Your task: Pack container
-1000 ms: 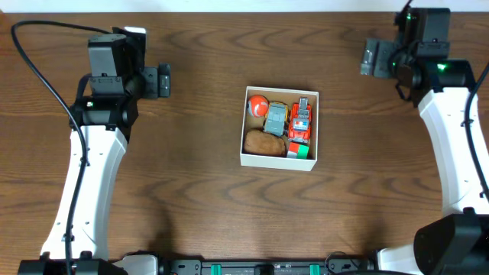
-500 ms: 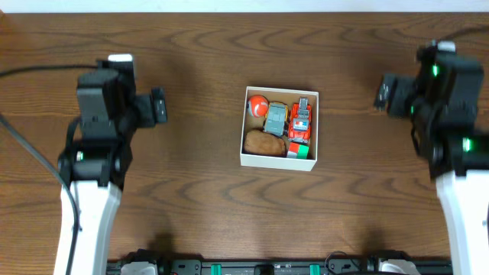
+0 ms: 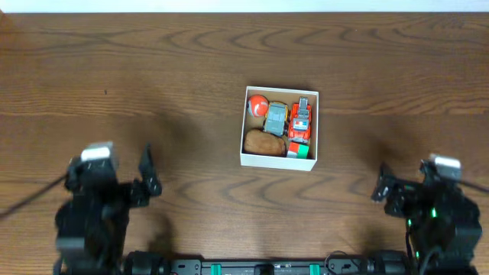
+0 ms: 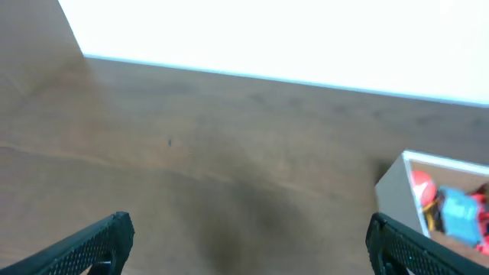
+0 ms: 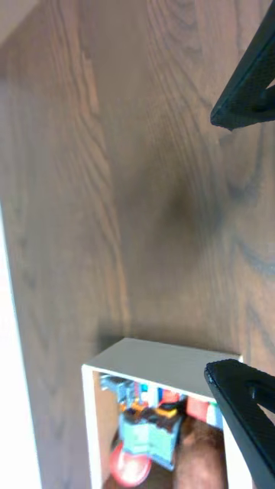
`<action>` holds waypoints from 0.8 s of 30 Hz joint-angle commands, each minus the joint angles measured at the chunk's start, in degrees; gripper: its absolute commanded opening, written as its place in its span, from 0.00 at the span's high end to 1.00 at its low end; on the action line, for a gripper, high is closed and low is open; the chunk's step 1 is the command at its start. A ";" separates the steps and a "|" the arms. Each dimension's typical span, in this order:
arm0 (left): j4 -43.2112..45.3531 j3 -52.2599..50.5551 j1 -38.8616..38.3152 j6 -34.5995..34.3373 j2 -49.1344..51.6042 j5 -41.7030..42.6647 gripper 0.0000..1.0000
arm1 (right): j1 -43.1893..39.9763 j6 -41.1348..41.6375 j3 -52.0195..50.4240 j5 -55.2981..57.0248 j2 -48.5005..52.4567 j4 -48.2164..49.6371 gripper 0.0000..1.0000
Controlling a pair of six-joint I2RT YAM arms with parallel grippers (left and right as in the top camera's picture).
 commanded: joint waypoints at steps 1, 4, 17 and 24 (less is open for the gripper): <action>-1.90 -0.37 -0.24 1.44 -6.29 -0.37 0.02 | 0.04 2.38 -0.61 -0.44 -4.66 -1.44 0.01; -2.84 -0.37 -0.24 1.42 -8.41 -0.31 0.02 | 0.04 3.19 -0.61 -0.48 -5.92 -2.58 0.01; -9.46 -0.37 -0.24 1.42 -8.37 -0.31 0.02 | 0.04 3.41 -0.61 -0.46 -5.90 -3.93 0.01; -16.44 -0.37 -0.24 1.42 -8.37 -0.31 0.02 | 0.04 3.41 -0.61 -0.46 -5.90 -8.85 0.01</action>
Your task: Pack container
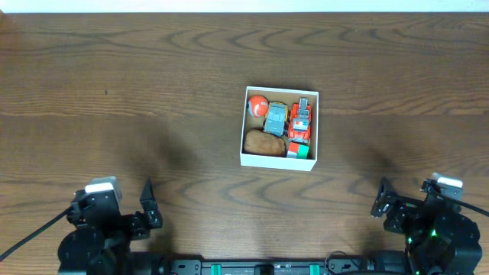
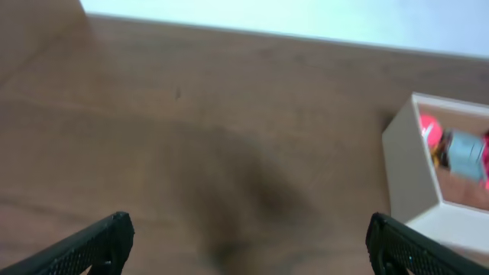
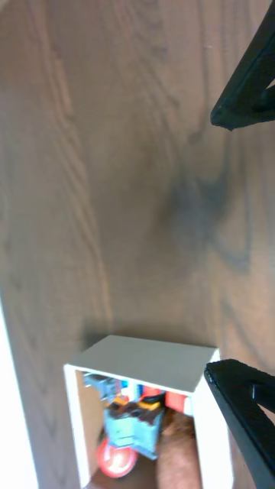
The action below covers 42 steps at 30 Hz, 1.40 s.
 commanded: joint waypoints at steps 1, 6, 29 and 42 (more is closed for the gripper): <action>-2.05 -0.28 -0.22 0.94 0.00 -0.26 0.02 | 0.04 0.68 -0.42 -0.26 -0.20 -1.81 0.01; -4.09 -0.28 -0.22 0.94 0.00 -0.28 0.02 | 0.04 0.63 -0.42 0.42 -0.20 -4.59 0.01; -4.20 -0.28 -0.22 0.94 0.00 -0.26 0.02 | 0.76 -13.97 -32.57 -11.50 -14.93 47.08 0.01; -4.20 -0.28 -0.22 0.94 0.00 -0.26 0.02 | 1.53 -9.66 -41.13 -1.49 -14.93 54.84 0.01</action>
